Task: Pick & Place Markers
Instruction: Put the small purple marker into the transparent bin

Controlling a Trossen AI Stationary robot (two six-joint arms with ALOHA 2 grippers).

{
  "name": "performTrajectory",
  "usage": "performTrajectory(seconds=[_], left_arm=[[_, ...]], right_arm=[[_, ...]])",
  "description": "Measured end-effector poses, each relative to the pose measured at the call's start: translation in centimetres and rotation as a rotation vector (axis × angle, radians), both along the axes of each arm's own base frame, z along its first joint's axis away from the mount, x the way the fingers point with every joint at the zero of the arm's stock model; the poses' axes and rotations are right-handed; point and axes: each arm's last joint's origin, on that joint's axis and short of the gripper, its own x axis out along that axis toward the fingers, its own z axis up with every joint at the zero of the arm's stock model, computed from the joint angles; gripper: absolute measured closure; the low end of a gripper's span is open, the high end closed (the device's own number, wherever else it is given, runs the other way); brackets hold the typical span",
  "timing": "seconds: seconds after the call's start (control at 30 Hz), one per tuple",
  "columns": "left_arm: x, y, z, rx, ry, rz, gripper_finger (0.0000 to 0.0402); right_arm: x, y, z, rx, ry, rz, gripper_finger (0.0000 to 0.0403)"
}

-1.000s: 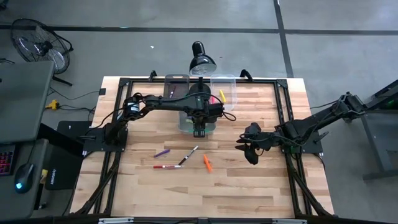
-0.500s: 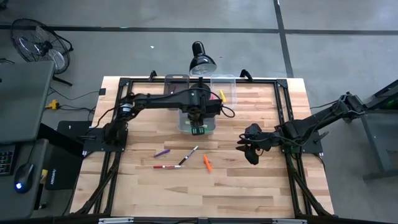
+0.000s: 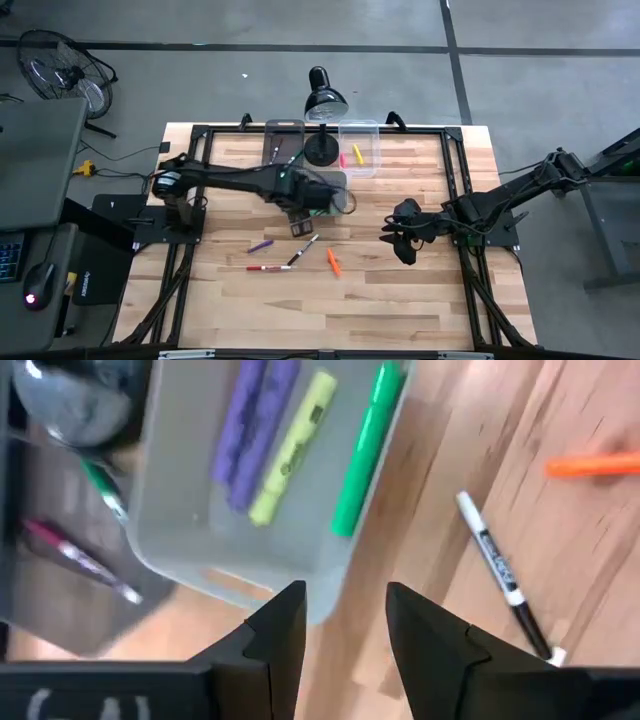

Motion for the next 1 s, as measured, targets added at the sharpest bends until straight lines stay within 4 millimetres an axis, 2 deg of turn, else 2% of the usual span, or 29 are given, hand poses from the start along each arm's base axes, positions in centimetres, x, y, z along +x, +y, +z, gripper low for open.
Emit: performTrajectory(seconds=[0.1, 0.17, 0.23, 0.33, 0.4, 0.47, 0.53, 0.63, 0.77, 0.83, 0.9, 1.0], left_arm=[[-2.5, -1.2, -1.1, -0.034, 0.025, 0.045, 0.0266], [-3.4, -2.0, -1.6, -0.062, -0.044, 0.07, 0.0266], [-5.6, -2.7, -2.2, -0.071, -0.003, 0.097, 0.0266], [-6.9, -3.4, -2.7, -0.115, -0.074, 0.143, 0.0266], [-8.6, -3.7, -3.2, -0.11, -0.025, 0.171, 0.0266], [-8.7, -4.1, -3.2, -0.141, -0.114, 0.183, 0.0266], [-10.1, -4.2, -3.6, -0.133, -0.068, 0.193, 0.0266], [-10.7, -4.5, -4.1, -0.15, -0.117, 0.189, 0.0266], [-11.5, -4.5, -5.9, -0.171, -0.096, 0.203, 0.0266], [-12.5, -4.3, -7.0, -0.177, -0.039, 0.215, 0.0266], [-12.4, -4.4, -8.1, -0.22, -0.069, 0.208, 0.0266], [-13.3, -4.4, -10.0, -0.285, -0.026, 0.203, 0.0266]], right_arm=[[0.0, 0.0, 0.0, -0.002, 0.001, 0.001, 0.0269], [0.0, 0.0, 0.0, -0.004, 0.0, 0.003, 0.0269], [0.0, 0.0, 0.0, -0.007, 0.0, 0.007, 0.0269], [0.0, 0.0, 0.0, -0.014, 0.0, 0.013, 0.0269], [0.0, 0.0, 0.0, -0.016, 0.0, 0.014, 0.0269], [0.0, 0.0, 0.0, -0.022, 0.002, 0.019, 0.0269], [0.0, 0.0, 0.0, -0.024, 0.002, 0.018, 0.0269], [0.0, 0.0, -0.1, -0.025, 0.004, 0.017, 0.0269], [0.1, 0.0, -0.1, -0.024, 0.005, 0.017, 0.0269], [0.1, 0.0, -0.1, -0.017, 0.005, 0.01, 0.0269], [0.2, 0.1, -0.2, -0.017, 0.008, 0.009, 0.0269], [0.2, 0.1, -0.3, -0.013, 0.012, 0.001, 0.0269]])
